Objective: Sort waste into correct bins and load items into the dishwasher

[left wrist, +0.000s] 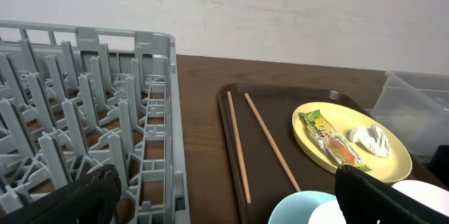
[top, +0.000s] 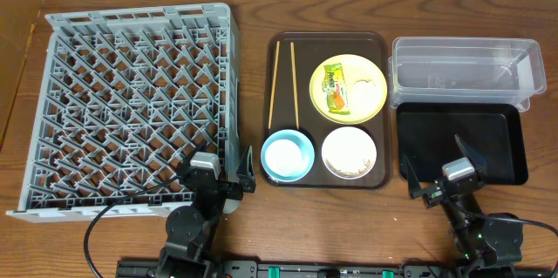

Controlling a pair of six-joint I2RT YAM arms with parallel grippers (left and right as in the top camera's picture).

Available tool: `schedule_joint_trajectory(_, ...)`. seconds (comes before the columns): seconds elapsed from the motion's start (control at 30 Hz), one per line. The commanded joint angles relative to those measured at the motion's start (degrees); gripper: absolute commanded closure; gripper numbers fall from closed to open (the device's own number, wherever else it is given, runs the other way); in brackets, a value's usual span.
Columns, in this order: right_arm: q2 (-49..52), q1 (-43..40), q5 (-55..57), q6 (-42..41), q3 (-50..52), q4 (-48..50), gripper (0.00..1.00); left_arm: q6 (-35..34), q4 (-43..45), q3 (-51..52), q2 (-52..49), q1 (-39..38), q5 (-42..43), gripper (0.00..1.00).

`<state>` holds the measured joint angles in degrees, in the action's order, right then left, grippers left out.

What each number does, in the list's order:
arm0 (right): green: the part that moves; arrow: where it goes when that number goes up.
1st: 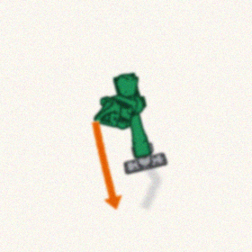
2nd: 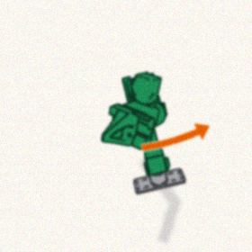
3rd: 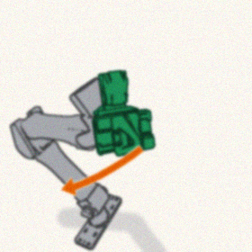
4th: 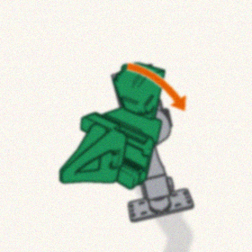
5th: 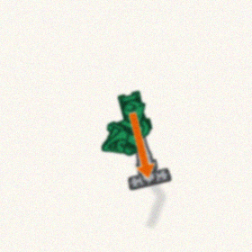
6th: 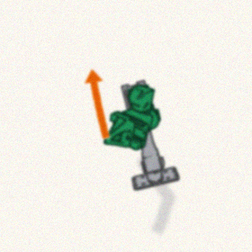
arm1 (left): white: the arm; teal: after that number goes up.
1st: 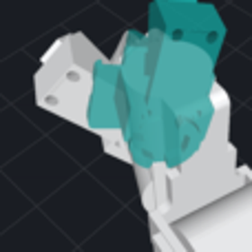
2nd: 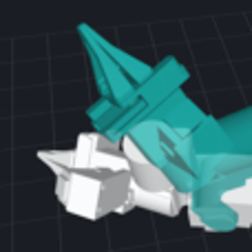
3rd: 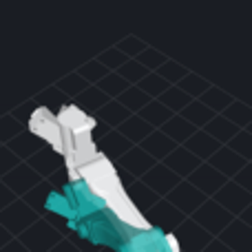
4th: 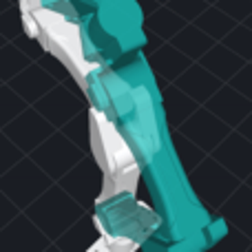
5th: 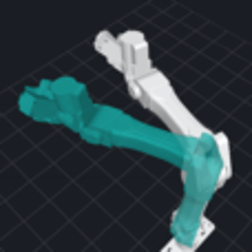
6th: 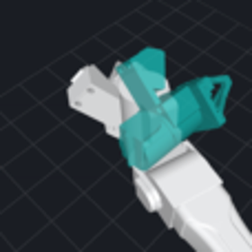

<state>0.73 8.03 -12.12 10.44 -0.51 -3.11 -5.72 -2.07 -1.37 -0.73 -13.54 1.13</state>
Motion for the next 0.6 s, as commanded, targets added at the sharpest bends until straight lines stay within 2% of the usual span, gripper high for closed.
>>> schedule_joint_trajectory(0.0,0.0,-0.9,-0.1,0.3,0.2,0.0,0.01,0.8,-1.9,1.1,0.1,0.2,-0.7,0.02)
schedule_joint_trajectory(0.57,0.0,-0.9,-0.1,0.4,0.2,1.7,0.01,0.8,-1.9,1.1,0.1,0.2,-1.2,0.02)
